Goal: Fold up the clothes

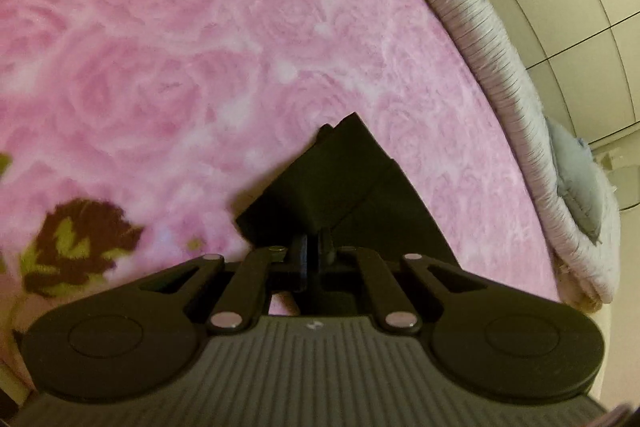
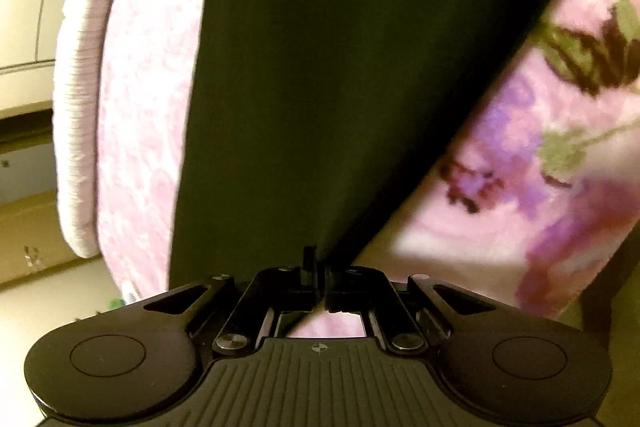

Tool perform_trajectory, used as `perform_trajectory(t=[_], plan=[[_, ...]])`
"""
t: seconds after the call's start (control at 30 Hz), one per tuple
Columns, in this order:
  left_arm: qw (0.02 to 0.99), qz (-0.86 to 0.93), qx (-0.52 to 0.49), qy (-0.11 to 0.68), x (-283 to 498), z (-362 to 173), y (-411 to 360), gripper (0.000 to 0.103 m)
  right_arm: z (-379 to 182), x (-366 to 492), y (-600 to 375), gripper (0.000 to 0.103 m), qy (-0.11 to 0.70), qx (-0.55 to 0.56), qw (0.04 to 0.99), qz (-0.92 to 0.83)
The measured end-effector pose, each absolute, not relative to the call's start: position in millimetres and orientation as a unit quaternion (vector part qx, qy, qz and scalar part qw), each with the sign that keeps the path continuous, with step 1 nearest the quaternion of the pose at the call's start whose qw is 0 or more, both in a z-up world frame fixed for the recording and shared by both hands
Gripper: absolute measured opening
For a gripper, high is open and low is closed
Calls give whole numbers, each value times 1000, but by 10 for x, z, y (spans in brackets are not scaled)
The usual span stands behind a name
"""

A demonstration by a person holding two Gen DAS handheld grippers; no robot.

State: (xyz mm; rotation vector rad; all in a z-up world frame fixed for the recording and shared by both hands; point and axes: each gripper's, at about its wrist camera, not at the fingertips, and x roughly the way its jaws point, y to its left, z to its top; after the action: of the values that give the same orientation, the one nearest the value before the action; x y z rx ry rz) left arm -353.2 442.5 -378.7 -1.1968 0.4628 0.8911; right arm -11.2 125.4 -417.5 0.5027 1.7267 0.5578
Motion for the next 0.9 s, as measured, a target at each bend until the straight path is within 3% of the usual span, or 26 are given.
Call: perform_trajectory(t=[0.17,0.3,0.4,0.6,0.9], plan=[[719,418,-479,280,-3395,-3856,4411,9,-4155,-187,1432,3,734,171,610,245],[707,459,-438,312,-3313,-3672,4364,17,-4086,-225,1529,23,739,156,607,248],[687,495,-412,335,-3268,-3522,4247,16,-3925,-176,1473,30,733,111,620,258],[724,418,-416,358,-2668,-3403,3704,16,-3808,393,520,30,708,157,664,183],[777,306,-394,384,-1376,-3615,2704,17,-3473,1636,-734,30,558,200,799,105]])
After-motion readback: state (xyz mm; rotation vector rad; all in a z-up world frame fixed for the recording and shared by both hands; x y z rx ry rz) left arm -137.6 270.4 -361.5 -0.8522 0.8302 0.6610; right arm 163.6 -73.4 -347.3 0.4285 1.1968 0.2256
